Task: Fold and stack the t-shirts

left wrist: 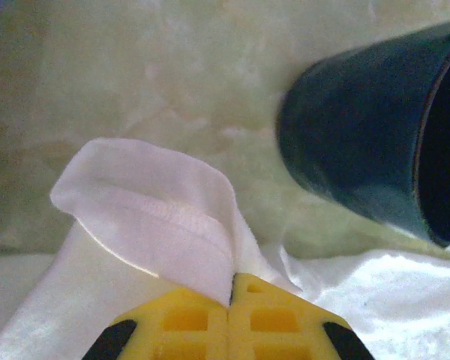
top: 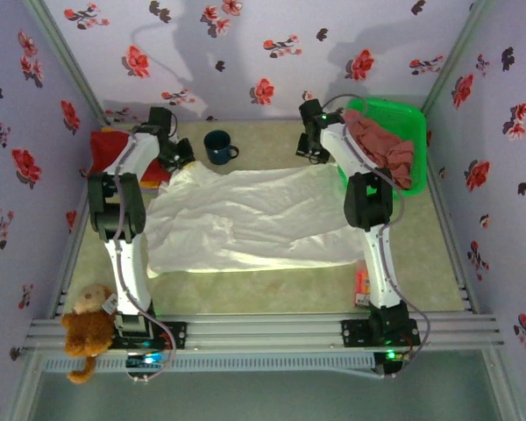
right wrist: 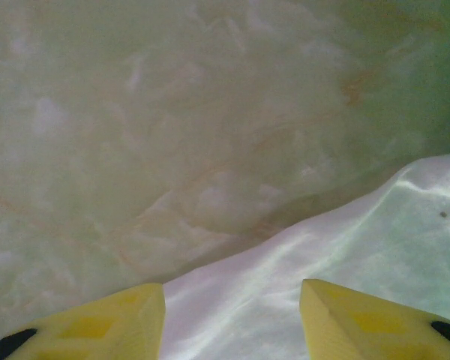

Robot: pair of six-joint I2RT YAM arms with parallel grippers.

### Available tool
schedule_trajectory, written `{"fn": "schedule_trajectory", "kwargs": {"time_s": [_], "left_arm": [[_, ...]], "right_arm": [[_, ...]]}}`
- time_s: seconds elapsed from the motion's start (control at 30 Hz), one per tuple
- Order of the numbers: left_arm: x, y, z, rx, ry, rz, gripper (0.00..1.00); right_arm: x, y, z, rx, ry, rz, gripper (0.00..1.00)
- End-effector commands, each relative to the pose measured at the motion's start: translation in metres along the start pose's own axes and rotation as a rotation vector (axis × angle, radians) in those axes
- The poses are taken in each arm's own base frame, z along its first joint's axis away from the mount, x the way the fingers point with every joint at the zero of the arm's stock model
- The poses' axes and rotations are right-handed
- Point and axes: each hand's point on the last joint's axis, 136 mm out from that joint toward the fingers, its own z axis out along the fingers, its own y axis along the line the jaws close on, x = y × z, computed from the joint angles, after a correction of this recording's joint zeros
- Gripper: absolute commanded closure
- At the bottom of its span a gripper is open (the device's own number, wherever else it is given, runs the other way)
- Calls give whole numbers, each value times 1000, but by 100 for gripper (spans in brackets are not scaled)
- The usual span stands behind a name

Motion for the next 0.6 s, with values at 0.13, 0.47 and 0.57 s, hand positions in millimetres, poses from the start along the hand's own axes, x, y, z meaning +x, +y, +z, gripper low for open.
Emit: {"fn": "schedule_trajectory", "kwargs": {"time_s": [0.13, 0.47, 0.57], "left_arm": [[14, -14, -25, 53, -5, 4, 100], [30, -5, -27, 47, 6, -18, 100], [32, -5, -29, 50, 3, -20, 100]], "right_arm": [[-6, -9, 20, 13, 9, 3, 49], [4, -16, 41, 26, 60, 7, 60], [11, -18, 47, 36, 79, 8, 61]]}}
